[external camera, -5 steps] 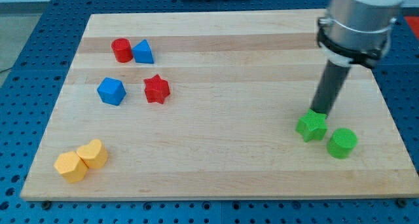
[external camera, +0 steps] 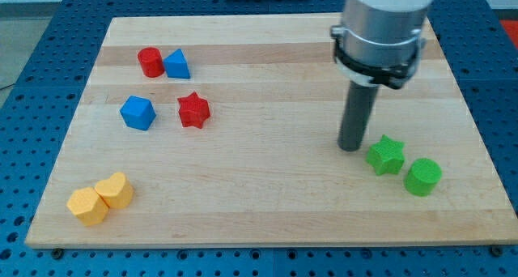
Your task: Move the green star into the green circle
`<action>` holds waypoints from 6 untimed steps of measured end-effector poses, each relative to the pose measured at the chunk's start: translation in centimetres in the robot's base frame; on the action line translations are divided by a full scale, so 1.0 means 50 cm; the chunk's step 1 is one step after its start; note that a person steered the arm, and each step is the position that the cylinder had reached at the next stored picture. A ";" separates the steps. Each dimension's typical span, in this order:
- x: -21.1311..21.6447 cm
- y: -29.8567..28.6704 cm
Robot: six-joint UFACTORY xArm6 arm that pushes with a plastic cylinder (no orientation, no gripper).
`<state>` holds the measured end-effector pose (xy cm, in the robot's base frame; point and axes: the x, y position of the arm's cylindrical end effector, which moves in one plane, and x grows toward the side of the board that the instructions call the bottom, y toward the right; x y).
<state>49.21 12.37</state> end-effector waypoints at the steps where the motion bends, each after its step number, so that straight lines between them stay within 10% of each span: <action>1: 0.001 0.065; 6: -0.037 0.049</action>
